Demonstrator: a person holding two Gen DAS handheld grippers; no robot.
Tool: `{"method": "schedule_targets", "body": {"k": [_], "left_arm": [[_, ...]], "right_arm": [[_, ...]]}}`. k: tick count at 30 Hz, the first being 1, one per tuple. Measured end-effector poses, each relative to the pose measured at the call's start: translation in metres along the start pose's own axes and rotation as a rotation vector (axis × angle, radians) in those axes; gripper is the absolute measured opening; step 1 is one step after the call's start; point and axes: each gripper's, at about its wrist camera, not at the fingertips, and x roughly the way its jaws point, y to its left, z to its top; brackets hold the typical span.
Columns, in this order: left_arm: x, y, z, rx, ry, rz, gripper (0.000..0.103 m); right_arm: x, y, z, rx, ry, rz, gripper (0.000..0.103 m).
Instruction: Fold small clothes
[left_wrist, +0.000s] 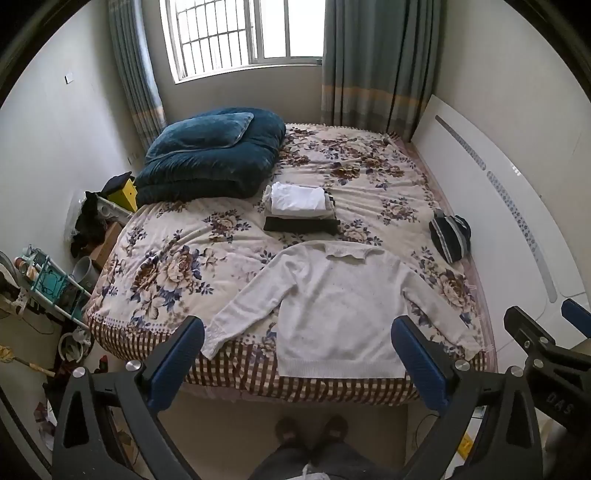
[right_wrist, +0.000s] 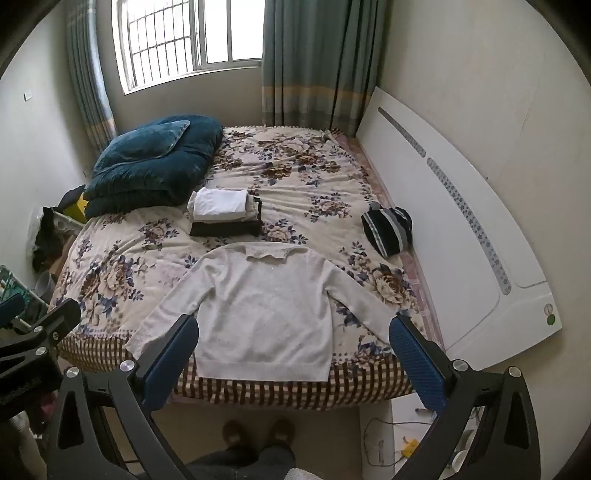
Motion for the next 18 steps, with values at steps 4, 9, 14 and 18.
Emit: {"method": "schedule_targets", "body": {"k": [4, 9, 14, 18], "left_arm": [[-0.0014, 0.0006, 0.0014, -0.005, -0.004, 0.002, 0.103], [-0.0018, 0.0014, 0.0014, -0.004, -0.006, 0.0, 0.103], [-0.0021, 0.0025, -0.0001, -0.004, -0.008, -0.004, 0.103], [-0.0022, 0.0028, -0.0006, -0.008, -0.01, -0.004, 0.103]], "right_arm": [[0.0008, -0.0021, 0.0013, -0.006, -0.007, 0.0, 0.103], [-0.0012, 0.0018, 0.0057, -0.008, -0.008, -0.002, 0.103], [-0.0024, 0.0017, 0.0022, -0.007, -0.013, -0.006, 0.103], [-0.003, 0.0026, 0.0021, -0.008, -0.015, -0.005, 0.103]]}}
